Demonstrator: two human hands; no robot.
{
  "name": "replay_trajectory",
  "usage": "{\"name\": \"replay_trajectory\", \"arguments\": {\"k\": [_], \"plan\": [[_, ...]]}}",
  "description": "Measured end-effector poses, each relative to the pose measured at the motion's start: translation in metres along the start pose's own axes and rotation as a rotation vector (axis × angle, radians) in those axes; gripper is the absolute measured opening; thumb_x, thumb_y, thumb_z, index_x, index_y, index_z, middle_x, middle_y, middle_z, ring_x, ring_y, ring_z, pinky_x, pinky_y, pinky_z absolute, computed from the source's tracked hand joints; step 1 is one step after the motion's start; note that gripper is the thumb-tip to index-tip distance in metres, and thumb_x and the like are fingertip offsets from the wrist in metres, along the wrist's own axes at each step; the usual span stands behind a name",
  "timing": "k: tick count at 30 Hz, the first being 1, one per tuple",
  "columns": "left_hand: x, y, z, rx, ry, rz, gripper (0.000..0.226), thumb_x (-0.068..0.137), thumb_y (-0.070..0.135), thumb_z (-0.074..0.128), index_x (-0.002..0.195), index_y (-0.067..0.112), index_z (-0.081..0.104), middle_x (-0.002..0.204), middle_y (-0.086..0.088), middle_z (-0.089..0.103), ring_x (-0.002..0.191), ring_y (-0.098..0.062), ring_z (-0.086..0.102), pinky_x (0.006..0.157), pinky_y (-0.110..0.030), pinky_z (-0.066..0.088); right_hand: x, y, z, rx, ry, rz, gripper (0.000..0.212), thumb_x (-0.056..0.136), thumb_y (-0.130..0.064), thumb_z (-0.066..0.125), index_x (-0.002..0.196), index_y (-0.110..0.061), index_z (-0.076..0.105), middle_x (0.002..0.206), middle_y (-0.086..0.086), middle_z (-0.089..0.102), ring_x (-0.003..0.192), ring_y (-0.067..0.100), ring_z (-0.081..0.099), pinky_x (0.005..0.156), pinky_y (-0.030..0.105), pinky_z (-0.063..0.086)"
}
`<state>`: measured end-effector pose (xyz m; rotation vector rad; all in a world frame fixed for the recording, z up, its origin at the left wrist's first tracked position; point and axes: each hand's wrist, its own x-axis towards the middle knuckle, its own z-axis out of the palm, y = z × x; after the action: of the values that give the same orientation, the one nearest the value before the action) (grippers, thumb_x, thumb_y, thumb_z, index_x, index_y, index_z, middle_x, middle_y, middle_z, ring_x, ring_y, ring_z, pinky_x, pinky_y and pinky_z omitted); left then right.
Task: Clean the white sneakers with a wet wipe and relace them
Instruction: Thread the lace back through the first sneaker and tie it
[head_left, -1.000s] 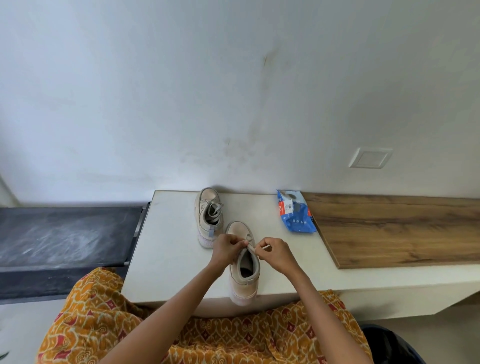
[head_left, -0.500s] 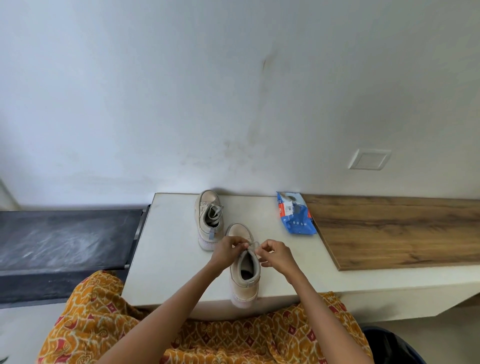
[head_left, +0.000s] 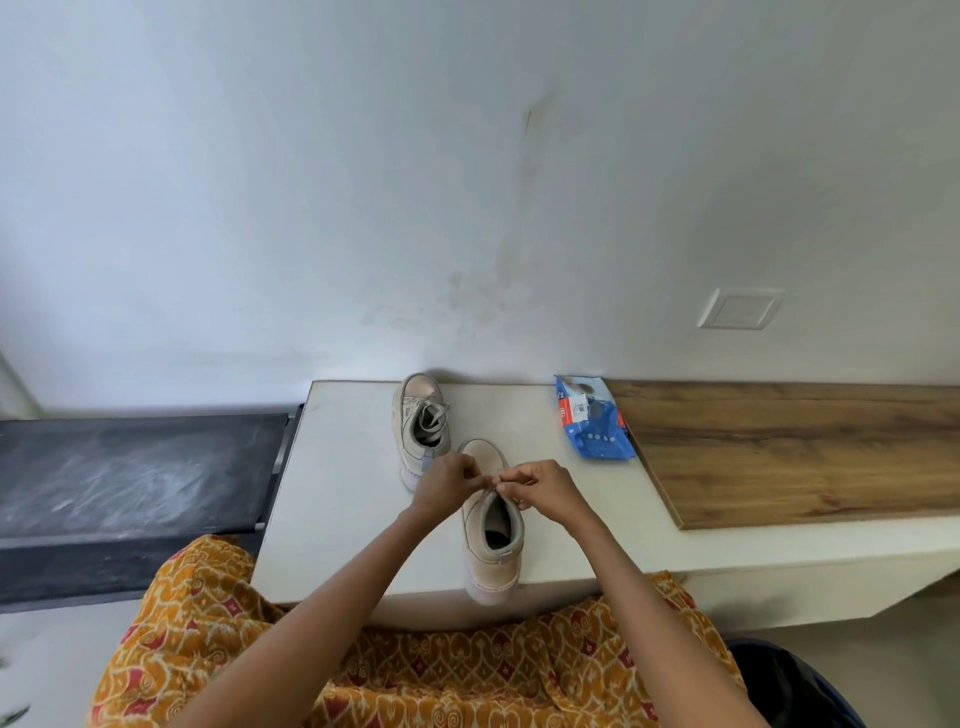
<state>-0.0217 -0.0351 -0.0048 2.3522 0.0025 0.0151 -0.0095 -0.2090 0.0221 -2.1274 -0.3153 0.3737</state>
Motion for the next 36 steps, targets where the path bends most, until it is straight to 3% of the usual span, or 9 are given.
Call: {"name": "replay_trajectory", "arguments": {"k": [3,5,9,12,17,21,23,31,36], "plan": [[-0.002,0.004,-0.020,-0.181,-0.223,-0.107,0.043,0.092,0.042,0.054,0.062,0.012,0.046,0.055,0.003,0.035,0.047,-0.009,0.031,0.044,-0.022,0.024,-0.001,-0.002,0.003,-0.012,-0.005,0.018,0.023,0.086,-0.017,0.067,0.109,-0.016,0.070,0.094,-0.002,0.070,0.081,0.007,0.065,0.068,0.018,0.055],[-0.006,0.011,-0.037,-0.475,-0.268,-0.182,0.043,0.097,0.044,0.043,0.068,0.012,0.047,0.059,0.002,0.038,0.046,-0.009,0.032,0.042,-0.019,0.027,0.000,-0.003,0.004,-0.007,-0.012,0.030,0.024,0.087,-0.017,0.065,0.110,-0.015,0.069,0.092,-0.004,0.068,0.080,0.006,0.064,0.065,0.017,0.053],[-0.002,0.027,-0.061,-1.194,-0.009,-0.271,0.043,0.101,0.035,0.035,0.076,0.006,0.055,0.069,-0.006,0.056,0.054,-0.014,0.057,0.054,-0.025,0.047,0.001,-0.001,0.006,0.031,0.002,0.080,0.020,0.087,-0.017,0.064,0.106,-0.016,0.069,0.088,-0.004,0.066,0.080,0.009,0.062,0.062,0.016,0.051],[0.005,0.030,-0.070,-1.491,0.221,-0.299,0.042,0.101,0.032,0.035,0.072,0.007,0.052,0.065,-0.006,0.058,0.057,-0.019,0.060,0.057,-0.029,0.049,0.002,-0.002,0.009,0.026,0.035,0.113,0.014,0.085,-0.018,0.063,0.098,-0.019,0.069,0.090,-0.001,0.068,0.081,0.010,0.062,0.062,0.018,0.051],[0.003,0.027,-0.068,-1.071,0.378,-0.200,0.040,0.102,0.029,0.032,0.064,0.016,0.037,0.055,0.000,0.039,0.046,-0.012,0.029,0.041,-0.019,0.024,0.003,0.001,0.012,0.023,0.063,0.132,0.018,0.085,-0.019,0.063,0.101,-0.017,0.069,0.090,-0.002,0.068,0.080,0.010,0.061,0.061,0.017,0.049],[-0.002,0.004,-0.047,-0.376,-0.038,0.190,0.023,0.097,0.004,0.038,0.083,0.019,0.051,0.076,0.001,0.055,0.061,-0.009,0.047,0.061,-0.024,0.043,0.005,0.002,0.011,0.048,0.060,0.152,0.018,0.085,-0.020,0.063,0.102,-0.016,0.070,0.090,-0.004,0.068,0.079,0.008,0.061,0.060,0.017,0.049],[-0.002,-0.002,-0.038,-0.083,-0.237,0.256,0.020,0.094,0.007,0.045,0.085,0.020,0.057,0.069,0.005,0.058,0.061,-0.007,0.052,0.066,-0.027,0.043,0.006,0.003,0.011,0.058,0.051,0.154,0.019,0.086,-0.020,0.063,0.104,-0.017,0.069,0.092,-0.003,0.068,0.080,0.008,0.061,0.060,0.017,0.049],[-0.005,0.005,-0.020,-0.030,-0.341,0.220,0.017,0.088,0.008,0.053,0.099,0.016,0.043,0.067,-0.001,0.064,0.059,-0.010,0.056,0.065,-0.027,0.046,0.005,0.006,0.010,0.051,0.029,0.156,0.023,0.090,-0.019,0.057,0.110,-0.017,0.067,0.101,0.000,0.068,0.090,0.011,0.063,0.066,0.018,0.051],[0.002,0.001,-0.015,-0.019,-0.247,0.095,0.023,0.089,0.022,0.061,0.110,0.013,0.060,0.078,-0.005,0.069,0.066,0.000,0.057,0.068,-0.015,0.044,0.004,0.006,0.011,0.065,0.031,0.132,0.017,0.089,-0.019,0.059,0.104,-0.021,0.067,0.098,-0.001,0.068,0.087,0.010,0.062,0.070,0.021,0.053]]}}
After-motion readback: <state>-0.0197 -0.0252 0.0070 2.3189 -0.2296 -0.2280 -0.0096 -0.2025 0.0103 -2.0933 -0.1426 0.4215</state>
